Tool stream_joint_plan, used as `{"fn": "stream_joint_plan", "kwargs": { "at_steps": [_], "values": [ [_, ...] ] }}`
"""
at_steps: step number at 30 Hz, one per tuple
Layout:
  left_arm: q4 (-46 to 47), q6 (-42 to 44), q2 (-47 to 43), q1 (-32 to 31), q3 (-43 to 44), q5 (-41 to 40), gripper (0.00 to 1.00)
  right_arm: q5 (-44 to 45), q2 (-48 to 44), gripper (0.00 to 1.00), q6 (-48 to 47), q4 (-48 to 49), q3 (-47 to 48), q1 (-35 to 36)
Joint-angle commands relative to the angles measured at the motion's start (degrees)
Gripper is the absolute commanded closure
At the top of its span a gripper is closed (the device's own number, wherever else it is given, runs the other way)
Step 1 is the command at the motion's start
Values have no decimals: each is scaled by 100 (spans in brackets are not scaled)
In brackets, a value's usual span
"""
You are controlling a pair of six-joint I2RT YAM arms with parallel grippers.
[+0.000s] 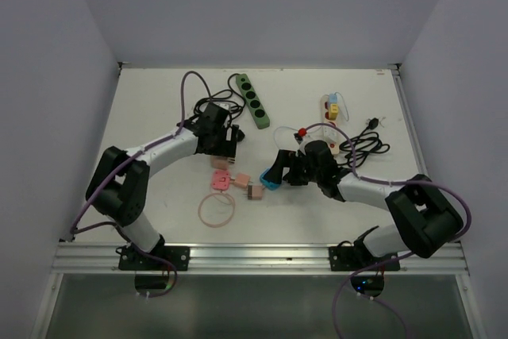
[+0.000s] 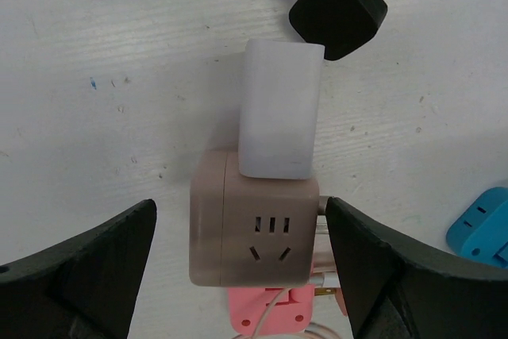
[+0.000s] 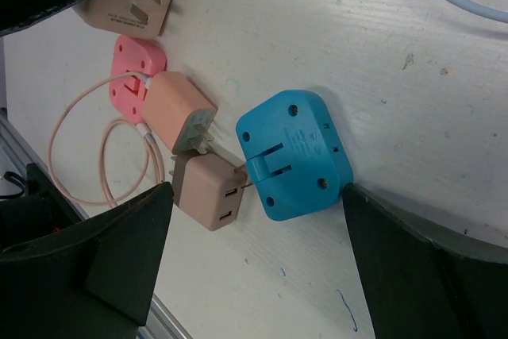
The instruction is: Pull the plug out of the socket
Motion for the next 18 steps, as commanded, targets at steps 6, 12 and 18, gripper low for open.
{"fn": "stream_joint_plan", "kwargs": {
  "at_steps": [6, 12, 18],
  "values": [
    [-221, 123, 429, 17, 425, -194, 15, 195, -347, 8, -316, -179, 131, -14],
    [-72, 27, 578, 17, 372, -142, 34, 151, -347, 8, -325, -153, 122, 3],
    [104, 114, 263, 17, 293, -54, 62, 124, -584, 8, -536, -328, 219, 3]
  ]
}}
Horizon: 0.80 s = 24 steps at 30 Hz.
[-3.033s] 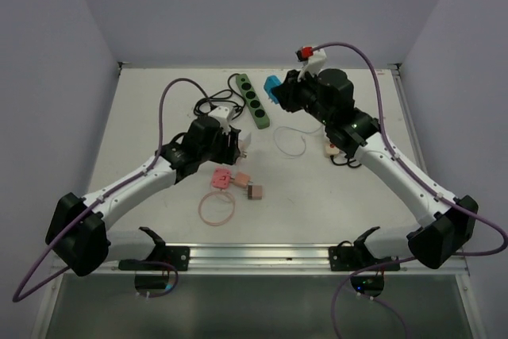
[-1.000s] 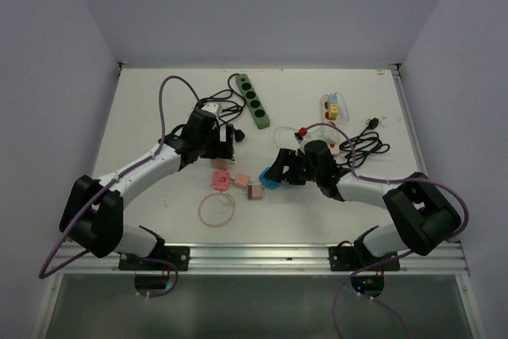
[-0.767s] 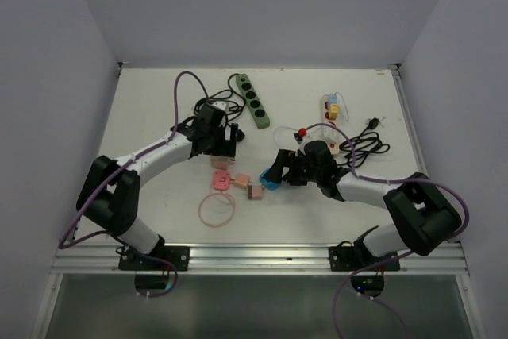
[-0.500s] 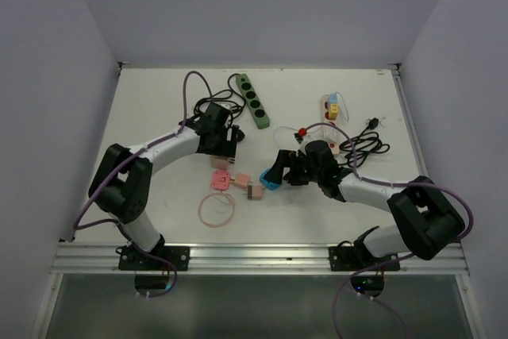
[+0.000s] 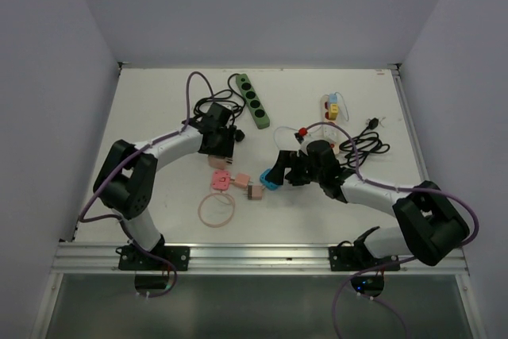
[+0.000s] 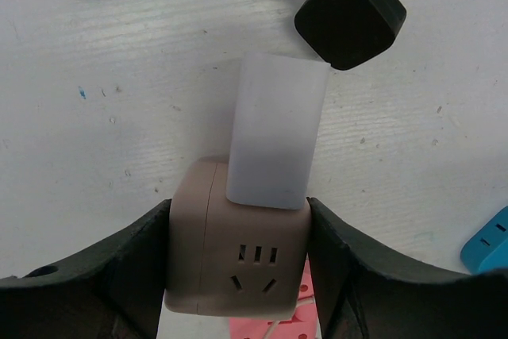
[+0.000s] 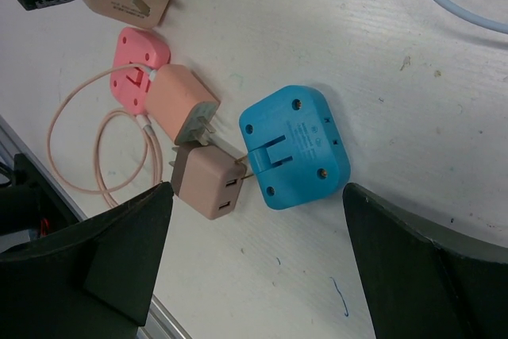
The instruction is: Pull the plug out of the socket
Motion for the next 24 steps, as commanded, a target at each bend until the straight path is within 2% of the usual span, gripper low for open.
{"fn": "stream_joint_plan", "kwargs": {
  "at_steps": [1, 2, 3, 5, 13, 24],
  "values": [
    [193, 103, -326, 17, 29, 66, 69, 70, -296, 8, -271, -57, 262, 1],
    [298, 130, -509, 17, -41, 110, 75, 35, -374, 8, -307, -75, 297, 1],
    [360, 191, -624, 17, -77, 172, 88, 26, -401, 8, -333, -136, 333, 1],
    [553, 287, -974, 17, -208, 365, 100, 17, -497, 8, -351, -224, 499, -7],
    [1221, 824, -2504, -54, -604, 1384, 100, 210, -832, 8, 35, -453, 1333, 1],
    [1749, 1606, -3674, -309, -894, 1851, 100, 746, -797, 1, 1063, -111, 2363, 151]
  ]
}}
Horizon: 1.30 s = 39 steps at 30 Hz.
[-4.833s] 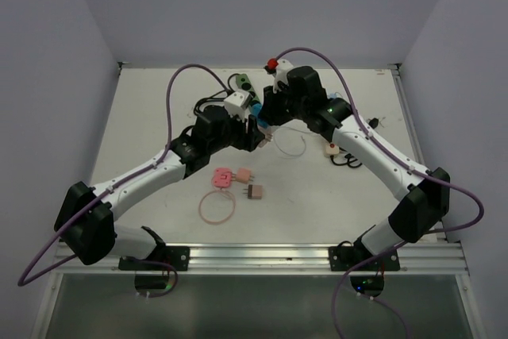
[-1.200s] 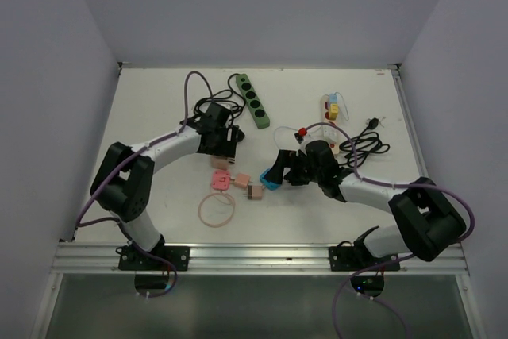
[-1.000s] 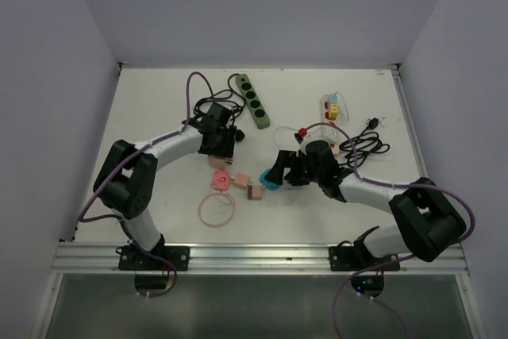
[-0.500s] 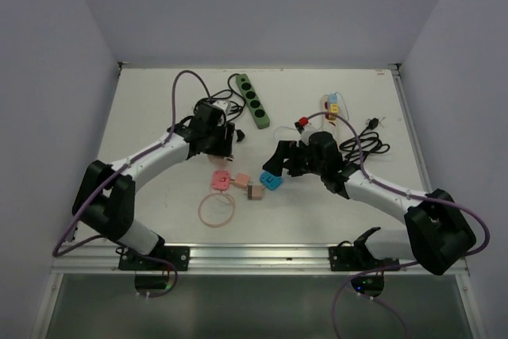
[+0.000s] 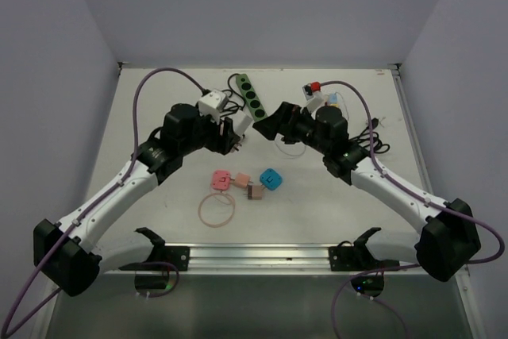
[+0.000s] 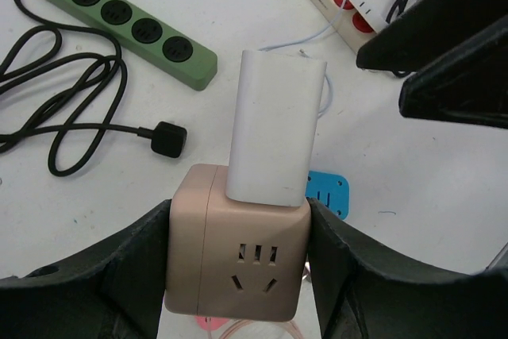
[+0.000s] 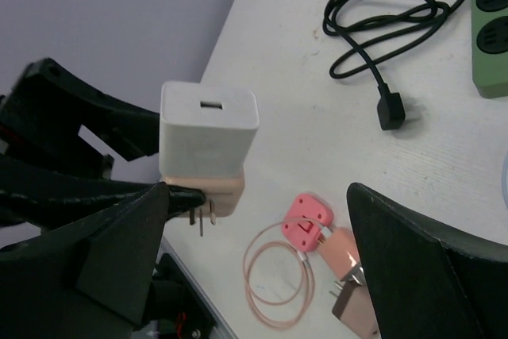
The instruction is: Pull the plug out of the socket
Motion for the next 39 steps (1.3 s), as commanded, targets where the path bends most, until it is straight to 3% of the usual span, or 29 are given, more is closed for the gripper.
{"fn": "stream_joint_plan", "kwargs": {
  "at_steps": [1, 17, 23, 26, 29, 33, 34, 37, 39],
  "values": [
    [807, 409, -352, -35, -149, 271, 100, 336, -30, 1, 517, 270, 450, 120],
    [1432, 602, -933, -62, -905, 166, 100, 257, 1007, 2, 606, 490, 1005, 709],
    [1476, 558, -1021, -62, -1029, 157, 100, 143, 1192, 8, 659, 683, 987, 815],
    [1476, 558, -986, -53, -1020, 174, 100, 125, 1192, 17, 676, 788, 987, 832],
    [1476, 567, -986, -62, -1020, 166, 100, 98, 1184, 32, 694, 885, 987, 841],
    [1476, 585, -1004, -62, -1020, 95, 100, 299, 1026, 62, 650, 894, 909, 832],
    [1476, 585, -1004, -53, -1028, 86, 100, 335, 982, 77, 641, 868, 900, 824],
    [1406, 619, -1012, -62, -1011, 51, 100, 555, 763, 100, 553, 640, 891, 736],
    [1301, 690, -1004, -62, -967, -27, 100, 608, 613, 100, 536, 508, 882, 587]
  ]
}}
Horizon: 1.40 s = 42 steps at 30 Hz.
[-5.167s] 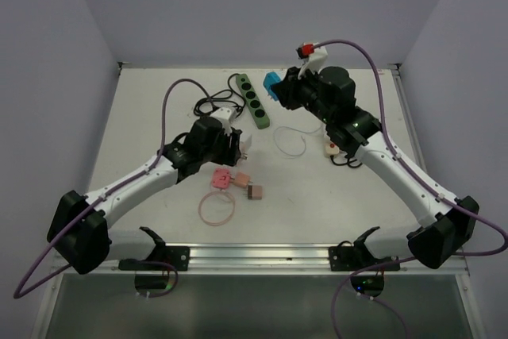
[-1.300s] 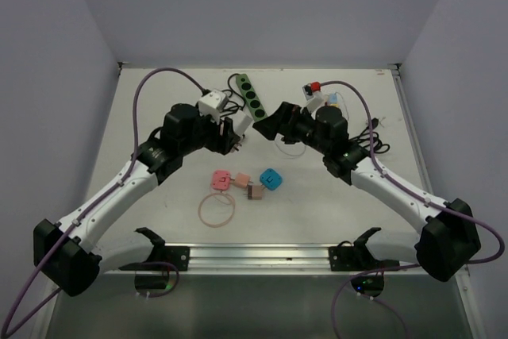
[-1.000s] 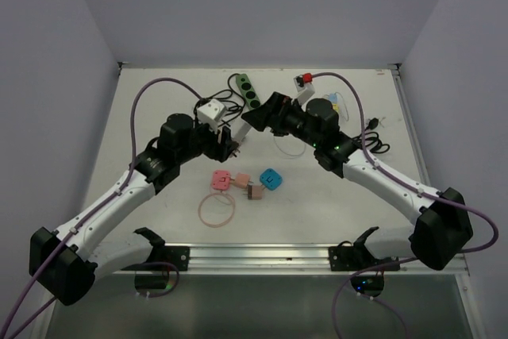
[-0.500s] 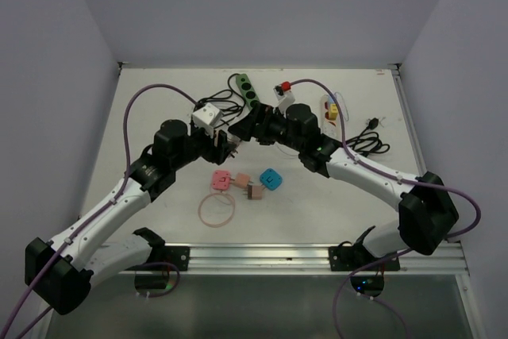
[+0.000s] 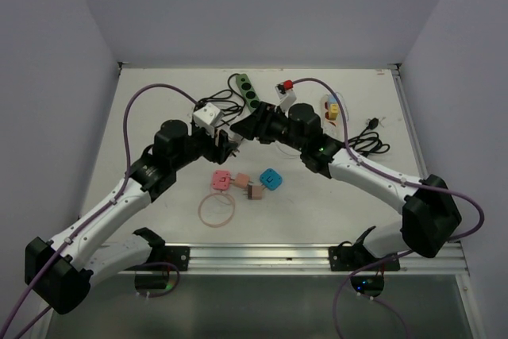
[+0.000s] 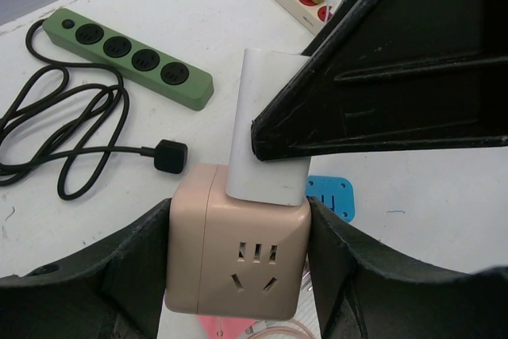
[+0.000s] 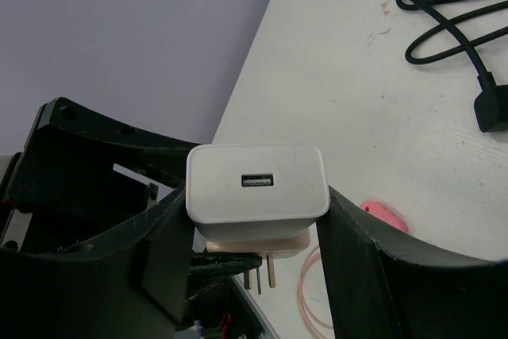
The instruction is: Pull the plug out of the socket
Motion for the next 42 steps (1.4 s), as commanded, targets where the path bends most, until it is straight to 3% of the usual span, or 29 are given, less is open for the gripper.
{"fn": "stream_joint_plan", "kwargs": {
  "at_steps": [1, 12, 23, 29, 36, 42],
  "values": [
    [334, 220, -101, -9, 104, -220, 100, 472, -618, 100, -133, -36, 102, -257],
    [-307, 431, 452, -18, 429, -63, 100, 1114, -1638, 100, -729, -1398, 382, -1215],
    [-624, 493, 883, -203, 605, -36, 100, 2046, -1832, 100, -1636, -2699, 1051, -1383],
    [-571, 309, 778, -203, 552, -1009, 100, 1318, -1429, 100, -1917, -3120, 945, -1418],
    [-922, -201, 1050, 8, 701, -2969, 100, 333, -541, 100, -2268, -3728, 489, -1400],
    [-1002, -448, 1068, 307, 728, -3305, 100, 429, 188, 100, -2733, -4657, 321, -1392]
  ]
}}
